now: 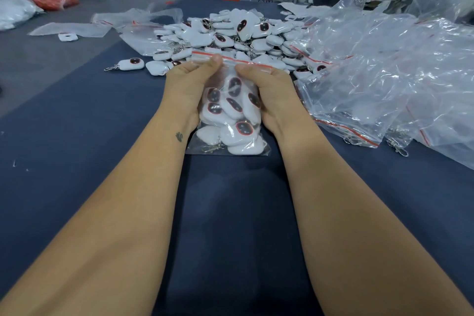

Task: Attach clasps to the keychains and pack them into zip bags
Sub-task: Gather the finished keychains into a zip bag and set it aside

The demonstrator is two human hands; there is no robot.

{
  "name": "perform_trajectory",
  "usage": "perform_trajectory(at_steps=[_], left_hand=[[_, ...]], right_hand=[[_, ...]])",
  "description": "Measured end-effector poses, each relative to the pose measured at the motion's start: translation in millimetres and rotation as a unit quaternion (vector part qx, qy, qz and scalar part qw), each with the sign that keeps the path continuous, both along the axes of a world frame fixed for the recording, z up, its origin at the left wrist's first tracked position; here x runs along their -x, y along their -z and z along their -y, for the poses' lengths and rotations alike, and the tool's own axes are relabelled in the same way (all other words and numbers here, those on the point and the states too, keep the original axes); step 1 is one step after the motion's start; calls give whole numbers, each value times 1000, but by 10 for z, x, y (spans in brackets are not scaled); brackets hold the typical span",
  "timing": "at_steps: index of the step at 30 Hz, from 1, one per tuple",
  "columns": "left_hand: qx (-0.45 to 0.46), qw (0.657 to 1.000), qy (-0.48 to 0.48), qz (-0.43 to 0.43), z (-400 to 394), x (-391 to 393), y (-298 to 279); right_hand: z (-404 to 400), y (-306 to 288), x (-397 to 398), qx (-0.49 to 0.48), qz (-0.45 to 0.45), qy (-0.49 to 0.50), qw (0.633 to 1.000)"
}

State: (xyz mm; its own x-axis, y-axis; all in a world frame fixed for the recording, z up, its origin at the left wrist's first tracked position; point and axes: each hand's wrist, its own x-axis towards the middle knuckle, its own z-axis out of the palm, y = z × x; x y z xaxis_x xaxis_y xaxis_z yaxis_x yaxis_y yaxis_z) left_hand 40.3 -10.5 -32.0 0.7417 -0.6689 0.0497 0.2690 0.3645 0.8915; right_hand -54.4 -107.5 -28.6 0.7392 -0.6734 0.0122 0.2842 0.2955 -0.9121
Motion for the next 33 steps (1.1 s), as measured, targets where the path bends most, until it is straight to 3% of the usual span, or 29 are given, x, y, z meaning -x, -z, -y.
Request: perform_trajectory(at_steps=[3,13,22,25,28,30,33], left_hand=[[-22,999,30,18,-11,18,5],[-31,998,0,53,0,18,26],[-23,998,43,51,12,40,-25],[-123,979,102,123,0,-6,-57],[-249,923,113,272,-25,21,-87],[-263,904,76,328,-31,34,-117],[-234,922,10,309,-132,-82,-128]], right_hand=[[-19,-4,1,24,-14,9,1000],[-75,0,24,84,-52,22,995],[-37,5,-23,-11,28,65,997],[36,8,-8,-68,66,121,988],[85,-8,-10,-79,81,151,982],[68,-25,-56,-42,54,157,985],[-55,-32,-151,42,-22,131,990]])
